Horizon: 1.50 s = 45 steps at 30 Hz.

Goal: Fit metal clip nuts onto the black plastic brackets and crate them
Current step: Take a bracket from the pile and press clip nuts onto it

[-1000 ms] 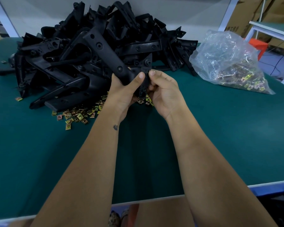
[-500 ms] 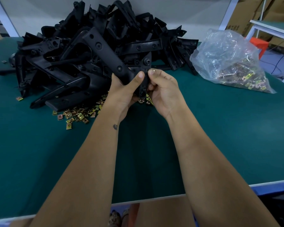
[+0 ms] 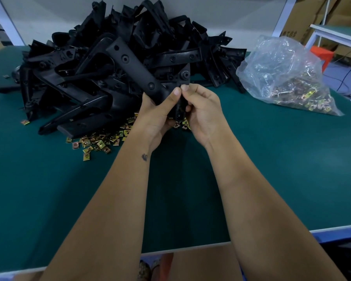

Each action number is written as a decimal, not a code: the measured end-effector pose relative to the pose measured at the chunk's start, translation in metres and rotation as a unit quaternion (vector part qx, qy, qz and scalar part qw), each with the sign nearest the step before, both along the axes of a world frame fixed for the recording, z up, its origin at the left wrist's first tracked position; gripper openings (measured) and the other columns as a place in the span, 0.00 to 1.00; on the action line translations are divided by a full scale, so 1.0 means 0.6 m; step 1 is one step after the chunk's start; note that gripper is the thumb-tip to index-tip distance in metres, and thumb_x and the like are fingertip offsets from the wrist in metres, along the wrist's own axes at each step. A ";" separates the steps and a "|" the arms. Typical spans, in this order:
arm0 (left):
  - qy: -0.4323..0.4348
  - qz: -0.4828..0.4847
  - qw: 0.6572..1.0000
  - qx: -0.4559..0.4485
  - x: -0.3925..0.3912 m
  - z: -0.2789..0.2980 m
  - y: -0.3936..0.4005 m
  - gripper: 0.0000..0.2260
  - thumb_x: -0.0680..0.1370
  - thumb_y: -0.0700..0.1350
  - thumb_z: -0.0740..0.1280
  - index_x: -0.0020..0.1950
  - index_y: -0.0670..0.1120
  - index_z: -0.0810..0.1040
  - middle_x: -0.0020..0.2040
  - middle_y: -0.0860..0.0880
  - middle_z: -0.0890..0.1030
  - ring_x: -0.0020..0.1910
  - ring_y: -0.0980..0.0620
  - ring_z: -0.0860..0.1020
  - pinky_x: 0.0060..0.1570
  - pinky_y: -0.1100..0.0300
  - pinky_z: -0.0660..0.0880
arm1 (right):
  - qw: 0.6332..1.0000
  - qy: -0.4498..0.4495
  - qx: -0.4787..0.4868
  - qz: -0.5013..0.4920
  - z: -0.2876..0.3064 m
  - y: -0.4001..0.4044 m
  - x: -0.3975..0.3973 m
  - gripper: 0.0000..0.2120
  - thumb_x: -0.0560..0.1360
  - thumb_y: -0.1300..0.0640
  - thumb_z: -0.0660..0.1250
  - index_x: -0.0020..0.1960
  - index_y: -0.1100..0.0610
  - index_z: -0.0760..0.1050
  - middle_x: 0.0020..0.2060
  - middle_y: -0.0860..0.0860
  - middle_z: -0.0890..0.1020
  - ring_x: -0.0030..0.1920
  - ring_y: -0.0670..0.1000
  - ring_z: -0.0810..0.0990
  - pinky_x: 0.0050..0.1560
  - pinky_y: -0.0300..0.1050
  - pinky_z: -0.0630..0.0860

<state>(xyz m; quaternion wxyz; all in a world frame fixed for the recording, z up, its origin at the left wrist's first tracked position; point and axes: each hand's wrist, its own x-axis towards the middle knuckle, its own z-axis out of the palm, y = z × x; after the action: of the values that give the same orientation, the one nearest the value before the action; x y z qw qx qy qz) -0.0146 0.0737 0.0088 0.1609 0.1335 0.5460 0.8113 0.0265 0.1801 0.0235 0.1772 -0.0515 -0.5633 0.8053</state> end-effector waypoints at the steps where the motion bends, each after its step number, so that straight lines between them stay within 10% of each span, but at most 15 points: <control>1: -0.014 -0.004 1.000 0.016 0.000 0.000 0.002 0.19 0.78 0.47 0.71 0.66 0.47 0.71 0.57 0.50 0.84 0.55 0.50 0.83 0.50 0.53 0.81 | 1.000 0.002 -0.002 -0.005 0.001 -0.001 0.000 0.10 0.78 0.63 0.66 0.38 0.58 0.78 0.36 0.51 0.80 0.41 0.50 0.75 0.48 0.47 0.73; 8: -0.076 0.024 0.993 0.083 -0.002 -0.004 0.019 0.07 0.81 0.41 0.67 0.58 0.47 0.75 0.50 0.48 0.83 0.41 0.54 0.80 0.31 0.63 0.74 | 0.980 0.002 0.092 -0.174 0.005 -0.008 0.001 0.16 0.80 0.52 0.65 0.36 0.56 0.79 0.26 0.42 0.73 0.31 0.41 0.73 0.36 0.32 0.72; 17: -0.034 0.033 0.999 0.019 0.006 0.001 0.026 0.14 0.81 0.38 0.66 0.66 0.42 0.72 0.61 0.39 0.81 0.61 0.37 0.79 0.60 0.39 0.75 | 0.887 -0.026 0.353 -0.296 -0.006 -0.011 -0.002 0.09 0.74 0.47 0.71 0.38 0.48 0.76 0.39 0.43 0.75 0.41 0.41 0.75 0.39 0.30 0.68; 29: 0.038 0.070 0.996 -0.036 -0.002 -0.008 0.020 0.14 0.79 0.38 0.68 0.65 0.44 0.73 0.59 0.44 0.82 0.59 0.44 0.81 0.60 0.39 0.77 | 0.854 -0.001 0.417 -0.310 -0.011 -0.003 -0.003 0.11 0.74 0.47 0.70 0.36 0.49 0.74 0.36 0.43 0.74 0.38 0.42 0.74 0.36 0.31 0.68; 34: -0.052 0.107 0.990 0.080 -0.013 -0.002 0.011 0.08 0.81 0.37 0.65 0.58 0.45 0.74 0.51 0.48 0.82 0.42 0.53 0.80 0.32 0.64 0.72 | 0.904 -0.060 0.373 -0.199 -0.013 0.004 0.000 0.10 0.78 0.52 0.61 0.41 0.50 0.77 0.45 0.45 0.77 0.42 0.38 0.75 0.36 0.29 0.70; 41: -0.175 0.094 0.942 0.270 -0.027 0.003 -0.004 0.09 0.81 0.37 0.64 0.60 0.43 0.71 0.46 0.47 0.80 0.32 0.56 0.77 0.25 0.67 0.66 | 0.727 -0.185 0.654 -0.098 -0.030 0.008 -0.009 0.20 0.70 0.43 0.65 0.58 0.50 0.78 0.52 0.50 0.73 0.59 0.55 0.69 0.52 0.47 0.60; 45: -0.200 0.059 0.928 0.308 -0.021 0.004 -0.011 0.03 0.82 0.38 0.64 0.48 0.43 0.76 0.40 0.47 0.82 0.30 0.56 0.76 0.25 0.68 0.66 | 0.717 -0.169 0.671 -0.084 -0.033 0.007 -0.010 0.17 0.72 0.46 0.68 0.59 0.49 0.80 0.55 0.50 0.76 0.61 0.56 0.69 0.52 0.46 0.58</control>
<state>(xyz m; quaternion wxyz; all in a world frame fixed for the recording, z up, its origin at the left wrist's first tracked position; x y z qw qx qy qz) -0.0274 0.0673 0.0113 0.1694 -0.0206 0.2326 0.9575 0.0204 0.1840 0.0035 0.1336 -0.1013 -0.9701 0.1757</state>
